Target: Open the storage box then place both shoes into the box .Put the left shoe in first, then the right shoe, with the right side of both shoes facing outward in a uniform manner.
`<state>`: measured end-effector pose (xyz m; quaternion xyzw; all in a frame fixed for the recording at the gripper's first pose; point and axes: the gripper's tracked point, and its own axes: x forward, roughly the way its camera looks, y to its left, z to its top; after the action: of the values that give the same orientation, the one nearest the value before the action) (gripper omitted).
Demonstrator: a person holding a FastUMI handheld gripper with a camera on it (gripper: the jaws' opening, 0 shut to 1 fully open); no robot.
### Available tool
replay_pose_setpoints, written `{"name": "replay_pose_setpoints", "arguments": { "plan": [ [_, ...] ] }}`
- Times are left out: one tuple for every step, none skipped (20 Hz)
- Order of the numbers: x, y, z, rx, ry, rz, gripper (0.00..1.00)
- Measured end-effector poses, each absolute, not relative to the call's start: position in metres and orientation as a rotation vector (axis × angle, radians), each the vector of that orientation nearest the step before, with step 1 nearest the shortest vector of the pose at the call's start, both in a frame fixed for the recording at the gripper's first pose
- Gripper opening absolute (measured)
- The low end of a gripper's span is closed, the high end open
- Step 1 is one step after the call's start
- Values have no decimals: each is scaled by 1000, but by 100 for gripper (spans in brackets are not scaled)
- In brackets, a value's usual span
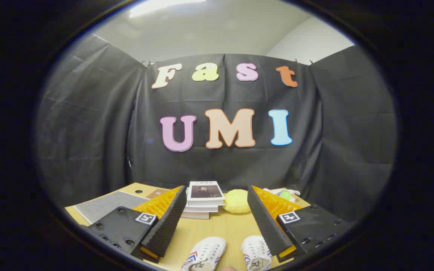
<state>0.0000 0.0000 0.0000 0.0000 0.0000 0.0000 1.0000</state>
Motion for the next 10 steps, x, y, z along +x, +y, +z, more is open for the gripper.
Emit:
{"name": "replay_pose_setpoints", "arguments": {
  "plan": [
    [0,-1,1,4,-1,-1,100],
    [1,-3,0,7,-3,-3,100],
    [1,-4,-1,10,-4,-7,100],
    [0,-4,-3,12,1,-5,100],
    [0,-4,-7,15,9,-2,100],
    [1,-3,-9,18,15,1,100],
    [1,-2,-9,17,16,4,100],
    [2,-3,-9,13,13,4,100],
    [2,-3,-8,9,11,3,100],
    [3,-4,-9,5,10,0,100]
  ]
}}
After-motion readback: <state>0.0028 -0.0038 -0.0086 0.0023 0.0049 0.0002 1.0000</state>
